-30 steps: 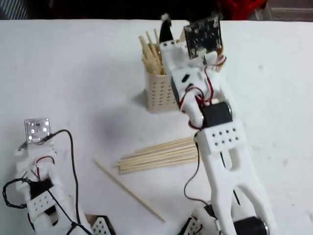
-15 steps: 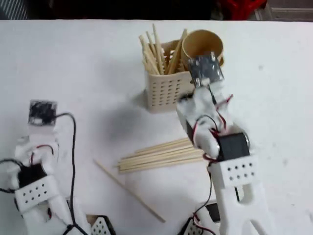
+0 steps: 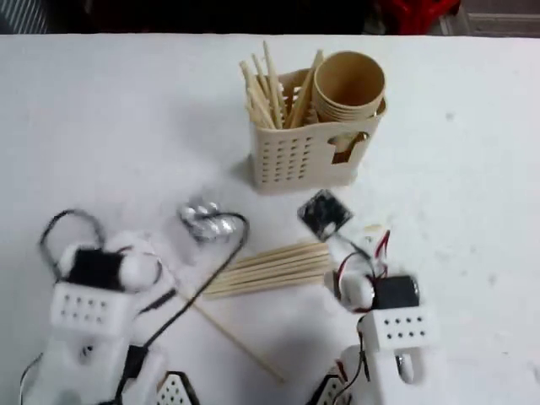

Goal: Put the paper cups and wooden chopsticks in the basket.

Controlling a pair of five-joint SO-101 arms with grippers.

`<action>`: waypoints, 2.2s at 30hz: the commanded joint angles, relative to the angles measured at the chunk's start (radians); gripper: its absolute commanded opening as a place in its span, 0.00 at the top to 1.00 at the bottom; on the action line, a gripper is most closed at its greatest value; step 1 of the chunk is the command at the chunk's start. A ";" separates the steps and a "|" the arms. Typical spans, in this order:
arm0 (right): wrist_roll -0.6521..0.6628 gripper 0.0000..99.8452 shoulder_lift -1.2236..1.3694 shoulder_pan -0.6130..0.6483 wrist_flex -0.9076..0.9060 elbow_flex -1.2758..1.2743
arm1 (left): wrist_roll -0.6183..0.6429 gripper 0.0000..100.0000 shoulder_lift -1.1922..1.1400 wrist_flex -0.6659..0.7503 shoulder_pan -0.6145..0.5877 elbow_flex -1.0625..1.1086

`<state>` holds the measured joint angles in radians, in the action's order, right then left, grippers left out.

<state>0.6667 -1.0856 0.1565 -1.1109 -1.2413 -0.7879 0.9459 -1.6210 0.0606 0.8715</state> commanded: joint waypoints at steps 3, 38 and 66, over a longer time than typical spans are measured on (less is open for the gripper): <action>0.080 0.98 -0.147 -0.004 0.027 -0.144 | -0.468 0.89 -0.239 -0.017 0.036 -0.025; -0.018 0.98 -0.338 -0.120 0.073 -0.304 | -0.652 0.82 -0.372 0.658 0.085 0.356; -0.018 0.98 -0.338 -0.124 0.061 -0.302 | -0.224 0.98 -0.363 0.529 0.193 0.371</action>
<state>0.6621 -1.4124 0.0460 -1.0449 -1.5497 -1.0365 0.5777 -1.0840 0.2355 1.2474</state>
